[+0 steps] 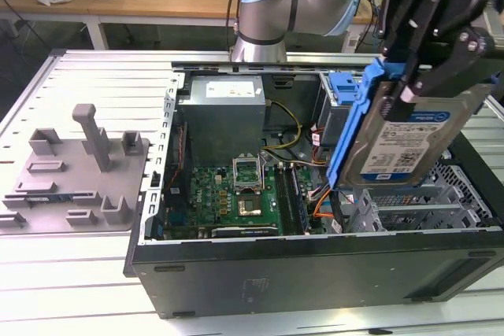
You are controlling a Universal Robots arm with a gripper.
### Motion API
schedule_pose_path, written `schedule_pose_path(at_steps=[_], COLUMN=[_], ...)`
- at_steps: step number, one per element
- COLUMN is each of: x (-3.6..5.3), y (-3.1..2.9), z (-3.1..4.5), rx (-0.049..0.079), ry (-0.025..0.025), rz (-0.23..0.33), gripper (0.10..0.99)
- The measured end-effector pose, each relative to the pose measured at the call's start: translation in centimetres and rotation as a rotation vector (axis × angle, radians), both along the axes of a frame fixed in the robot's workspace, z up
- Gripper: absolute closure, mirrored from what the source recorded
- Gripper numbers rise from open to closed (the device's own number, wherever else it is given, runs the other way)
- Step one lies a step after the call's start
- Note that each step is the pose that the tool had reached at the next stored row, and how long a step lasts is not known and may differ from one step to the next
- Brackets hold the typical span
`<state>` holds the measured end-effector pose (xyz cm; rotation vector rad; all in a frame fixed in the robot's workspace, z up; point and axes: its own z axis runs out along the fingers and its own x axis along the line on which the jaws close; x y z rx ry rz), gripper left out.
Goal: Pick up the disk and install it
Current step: 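Insert the disk into the insertion slot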
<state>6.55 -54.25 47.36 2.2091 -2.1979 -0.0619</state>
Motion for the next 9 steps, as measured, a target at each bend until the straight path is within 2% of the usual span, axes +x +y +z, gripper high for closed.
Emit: schedule_pose_path(at_steps=[2, 5, 9], x=[1.06, 2.18, 4.32], y=[-0.01, -0.01, -0.02], z=[-0.10, -0.20, -0.41], rx=[0.000, 0.000, 0.000], ry=[0.0000, 0.0000, 0.0000], rz=[0.000, 0.000, 0.000], gripper=[0.718, 0.718, 0.718])
